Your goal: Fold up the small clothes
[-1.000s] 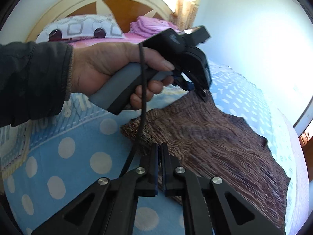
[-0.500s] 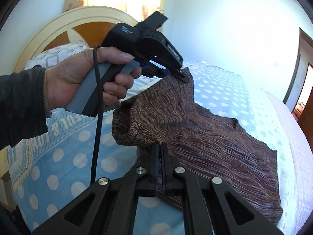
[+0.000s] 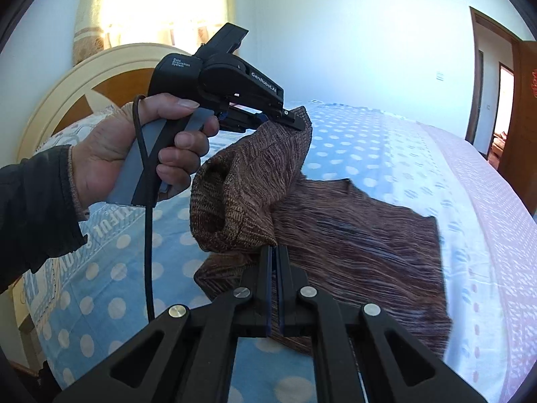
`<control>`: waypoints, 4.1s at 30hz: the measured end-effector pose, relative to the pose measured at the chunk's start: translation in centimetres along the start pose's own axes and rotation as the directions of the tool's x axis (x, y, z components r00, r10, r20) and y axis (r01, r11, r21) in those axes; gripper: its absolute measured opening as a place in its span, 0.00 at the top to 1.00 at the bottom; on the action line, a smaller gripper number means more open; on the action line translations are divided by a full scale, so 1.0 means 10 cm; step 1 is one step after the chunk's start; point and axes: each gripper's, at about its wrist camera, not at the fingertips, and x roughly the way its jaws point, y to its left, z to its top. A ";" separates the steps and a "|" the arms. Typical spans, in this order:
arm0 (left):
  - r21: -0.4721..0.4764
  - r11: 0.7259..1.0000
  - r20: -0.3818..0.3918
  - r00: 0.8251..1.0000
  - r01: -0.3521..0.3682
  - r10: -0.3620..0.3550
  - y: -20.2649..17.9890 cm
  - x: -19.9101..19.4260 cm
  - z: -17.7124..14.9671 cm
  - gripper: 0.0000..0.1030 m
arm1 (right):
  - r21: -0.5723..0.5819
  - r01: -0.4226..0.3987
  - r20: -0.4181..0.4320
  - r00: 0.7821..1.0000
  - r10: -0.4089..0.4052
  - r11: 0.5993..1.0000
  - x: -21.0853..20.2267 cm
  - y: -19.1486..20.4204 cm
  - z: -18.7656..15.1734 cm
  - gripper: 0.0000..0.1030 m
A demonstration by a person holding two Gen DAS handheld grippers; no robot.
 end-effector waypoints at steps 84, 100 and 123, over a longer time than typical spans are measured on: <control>0.523 0.803 0.108 0.957 -0.285 0.270 -1.41 0.47 -1.00 0.26 | 0.399 0.089 -0.182 0.983 -0.016 0.913 -0.25 -1.45 -0.77 0.94; 0.325 0.893 0.007 0.946 -0.310 0.325 -0.54 0.38 -1.48 0.14 | 0.483 0.077 -0.221 0.975 0.036 0.872 0.56 -1.86 -0.11 0.93; 0.148 0.912 0.017 0.923 -0.384 0.386 -0.25 0.59 -1.04 0.00 | 0.458 0.182 -0.268 0.962 -0.060 0.870 0.84 -2.20 0.16 0.97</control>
